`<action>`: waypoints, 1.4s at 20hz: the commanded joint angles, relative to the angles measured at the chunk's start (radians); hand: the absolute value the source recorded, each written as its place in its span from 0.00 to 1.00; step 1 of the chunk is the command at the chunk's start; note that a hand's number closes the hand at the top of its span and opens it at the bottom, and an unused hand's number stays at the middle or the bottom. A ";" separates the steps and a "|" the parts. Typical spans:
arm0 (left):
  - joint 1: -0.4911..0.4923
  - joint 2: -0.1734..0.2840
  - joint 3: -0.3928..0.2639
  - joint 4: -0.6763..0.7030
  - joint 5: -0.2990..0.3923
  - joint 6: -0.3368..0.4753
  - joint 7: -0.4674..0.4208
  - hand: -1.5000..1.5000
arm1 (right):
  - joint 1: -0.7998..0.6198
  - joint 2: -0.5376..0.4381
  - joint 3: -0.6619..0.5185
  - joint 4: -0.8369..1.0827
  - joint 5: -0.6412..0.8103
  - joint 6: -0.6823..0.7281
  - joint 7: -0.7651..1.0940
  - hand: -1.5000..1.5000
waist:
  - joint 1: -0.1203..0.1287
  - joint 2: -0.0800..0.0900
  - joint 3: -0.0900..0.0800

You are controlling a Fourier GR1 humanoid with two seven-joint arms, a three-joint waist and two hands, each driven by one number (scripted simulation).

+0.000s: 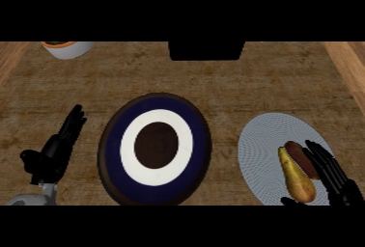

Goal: Pick the sweet potato from the placemat and place it in the plate

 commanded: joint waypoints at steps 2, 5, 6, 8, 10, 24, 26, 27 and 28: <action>-0.003 -0.005 0.016 0.015 -0.001 -0.004 -0.009 0.50 | 0.072 -0.101 -0.025 -0.067 0.188 0.034 0.228 0.00 | 0.001 0.002 -0.001; -0.009 -0.008 0.006 0.035 -0.019 -0.002 -0.015 0.50 | 0.097 -0.185 -0.039 -0.148 0.276 0.160 0.408 0.00 | 0.000 0.003 -0.003; -0.023 0.008 0.031 0.034 0.009 -0.028 -0.004 0.50 | 0.116 -0.192 -0.026 -0.166 0.310 0.181 0.431 0.00 | 0.001 0.003 -0.002; -0.046 -0.037 0.004 0.011 -0.020 0.016 0.015 0.50 | 0.090 -0.153 0.016 -0.238 0.384 0.253 0.579 0.00 | 0.004 0.002 -0.001; -0.017 -0.022 0.020 0.030 -0.012 -0.036 -0.017 0.50 | 0.111 -0.101 0.045 -0.219 0.413 0.261 0.589 0.00 | 0.007 0.002 0.001; 0.022 -0.065 0.055 -0.057 -0.075 -0.037 0.050 0.50 | -0.056 -0.074 -0.052 -0.186 0.488 0.573 0.754 0.00 | 0.010 0.001 0.002; -0.083 -0.074 0.098 0.139 -0.080 -0.073 -0.055 0.50 | -0.119 -0.004 0.024 -0.101 0.567 0.567 0.792 0.00 | 0.008 0.003 0.001; -0.033 -0.084 0.090 0.047 -0.088 -0.064 -0.009 0.50 | -0.109 -0.020 -0.044 -0.052 0.537 0.543 0.720 0.00 | 0.009 0.002 0.002; -0.088 -0.114 0.065 0.124 -0.123 -0.030 -0.045 0.50 | -0.232 0.026 -0.006 -0.033 0.558 0.591 0.807 0.00 | 0.011 0.003 0.002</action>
